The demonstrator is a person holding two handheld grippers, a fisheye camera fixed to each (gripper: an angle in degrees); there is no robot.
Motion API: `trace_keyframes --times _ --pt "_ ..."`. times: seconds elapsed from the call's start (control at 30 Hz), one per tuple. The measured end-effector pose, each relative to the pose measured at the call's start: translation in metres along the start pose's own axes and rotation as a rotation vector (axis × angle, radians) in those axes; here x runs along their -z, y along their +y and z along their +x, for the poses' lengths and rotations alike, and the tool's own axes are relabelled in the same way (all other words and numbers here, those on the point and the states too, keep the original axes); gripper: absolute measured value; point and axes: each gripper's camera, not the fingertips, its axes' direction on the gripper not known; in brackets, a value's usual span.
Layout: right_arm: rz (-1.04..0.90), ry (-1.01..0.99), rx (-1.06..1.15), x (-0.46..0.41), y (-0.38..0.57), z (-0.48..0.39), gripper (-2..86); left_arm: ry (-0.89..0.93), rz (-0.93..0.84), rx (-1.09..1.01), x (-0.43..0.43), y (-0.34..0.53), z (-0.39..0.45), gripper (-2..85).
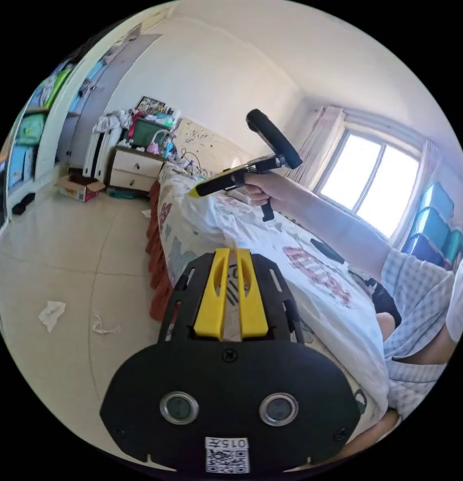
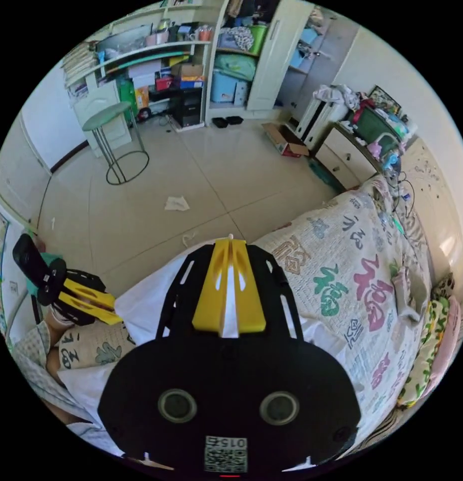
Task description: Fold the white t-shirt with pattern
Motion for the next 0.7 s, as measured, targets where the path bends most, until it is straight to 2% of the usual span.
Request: trace_keyframes --times 0.1,0.17,0.23,0.33,0.47,0.63,0.7 --pt "0.118 -0.097 -0.121 0.048 0.063 0.047 -0.7 -0.052 0.025 -0.184 0.008 -0.023 0.068 1.1" --pt "0.081 -0.153 -0.178 0.056 0.110 0.071 -0.2 -0.088 -0.012 -0.301 0.002 -0.030 0.107 1.6" --pt "0.020 -0.159 -0.253 0.056 0.176 0.097 1.7 -0.074 -0.133 -0.427 -0.018 -0.029 0.146 3.1" --pt "-0.012 -0.149 -0.323 0.061 0.232 0.121 6.4 -0.084 -0.195 -0.486 -0.026 -0.031 0.174 6.3" --pt "-0.010 -0.207 -0.272 0.059 0.239 0.122 10.1 -0.069 -0.151 -0.515 -0.018 -0.048 0.200 7.5" --pt "-0.162 -0.130 -0.144 0.003 0.198 0.102 12.7 -0.142 -0.346 -0.666 -0.078 -0.065 0.247 7.6" --pt "-0.178 -0.101 -0.137 -0.009 0.194 0.105 10.0 -0.195 -0.375 -0.723 -0.094 -0.069 0.260 5.0"
